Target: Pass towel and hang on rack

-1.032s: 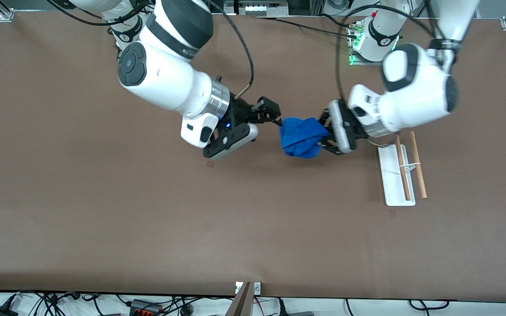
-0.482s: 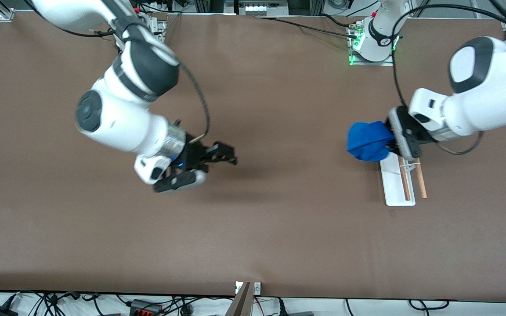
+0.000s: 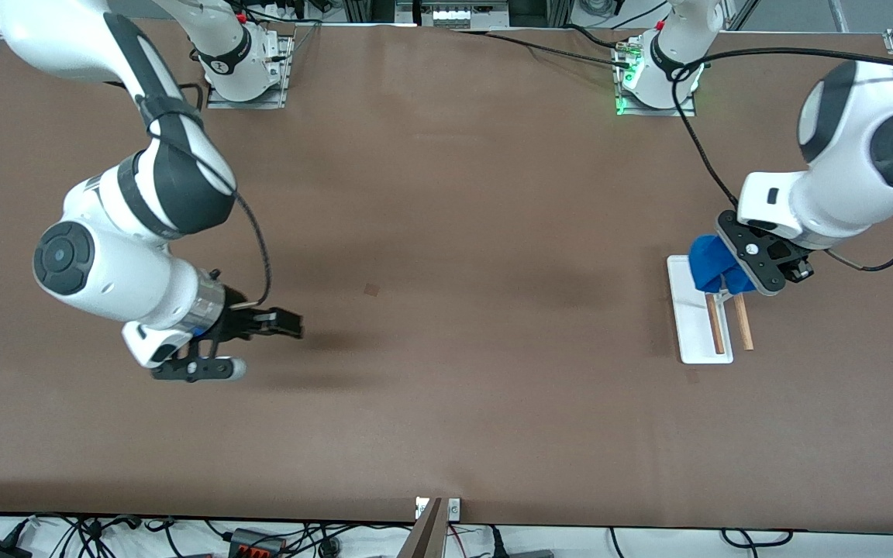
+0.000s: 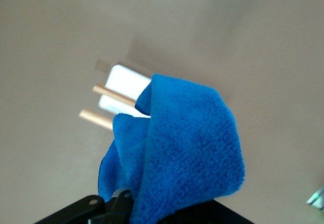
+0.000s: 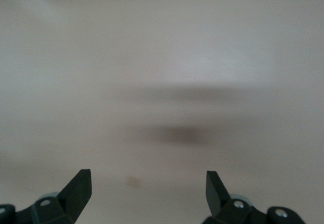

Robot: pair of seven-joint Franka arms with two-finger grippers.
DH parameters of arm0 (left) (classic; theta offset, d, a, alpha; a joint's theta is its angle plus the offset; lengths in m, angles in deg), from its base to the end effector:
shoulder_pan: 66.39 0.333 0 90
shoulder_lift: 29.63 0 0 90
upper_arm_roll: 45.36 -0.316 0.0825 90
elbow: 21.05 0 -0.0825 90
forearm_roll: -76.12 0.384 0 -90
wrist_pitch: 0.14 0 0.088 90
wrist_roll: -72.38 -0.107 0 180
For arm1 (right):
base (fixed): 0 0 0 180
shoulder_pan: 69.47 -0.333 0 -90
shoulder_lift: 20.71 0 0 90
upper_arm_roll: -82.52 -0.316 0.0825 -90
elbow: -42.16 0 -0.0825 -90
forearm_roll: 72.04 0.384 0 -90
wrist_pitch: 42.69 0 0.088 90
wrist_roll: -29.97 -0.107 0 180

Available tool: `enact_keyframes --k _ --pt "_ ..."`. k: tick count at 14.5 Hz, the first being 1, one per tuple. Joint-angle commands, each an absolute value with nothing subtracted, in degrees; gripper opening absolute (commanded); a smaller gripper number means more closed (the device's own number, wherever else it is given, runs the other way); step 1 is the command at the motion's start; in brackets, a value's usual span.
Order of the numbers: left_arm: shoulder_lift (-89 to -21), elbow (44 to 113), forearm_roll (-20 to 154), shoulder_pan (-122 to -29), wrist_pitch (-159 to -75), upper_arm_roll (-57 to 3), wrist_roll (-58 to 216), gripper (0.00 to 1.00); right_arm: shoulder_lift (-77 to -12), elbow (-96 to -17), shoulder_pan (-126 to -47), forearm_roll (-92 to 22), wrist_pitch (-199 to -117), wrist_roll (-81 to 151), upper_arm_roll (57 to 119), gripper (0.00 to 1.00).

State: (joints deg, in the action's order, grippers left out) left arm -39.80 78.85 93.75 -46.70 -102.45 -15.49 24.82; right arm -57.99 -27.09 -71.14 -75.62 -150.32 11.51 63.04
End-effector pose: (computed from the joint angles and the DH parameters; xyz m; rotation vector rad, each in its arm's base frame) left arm 0.5948 -0.0637 0.4721 -2.5396 1.5369 0.2522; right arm 0.7095 0.1990 0.4172 -2.9901 0.0090 -0.0036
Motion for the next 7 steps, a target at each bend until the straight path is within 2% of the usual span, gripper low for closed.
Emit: enact_keyframes --k 1,5,7 --pt "-41.92 77.48 97.30 -47.49 -101.30 -15.39 27.38 0.01 -55.43 -28.06 -69.74 -81.17 -145.89 11.87 62.92 1.00" --pt "-44.47 77.65 97.48 -45.48 -106.13 -15.83 26.68 0.01 -50.51 -27.71 -65.53 -82.59 -137.10 12.39 62.92 1.00" --pt "-45.27 78.17 97.48 -44.77 -107.80 -15.91 26.24 0.01 -48.41 -27.45 -62.89 -82.24 -135.85 12.92 63.09 1.00"
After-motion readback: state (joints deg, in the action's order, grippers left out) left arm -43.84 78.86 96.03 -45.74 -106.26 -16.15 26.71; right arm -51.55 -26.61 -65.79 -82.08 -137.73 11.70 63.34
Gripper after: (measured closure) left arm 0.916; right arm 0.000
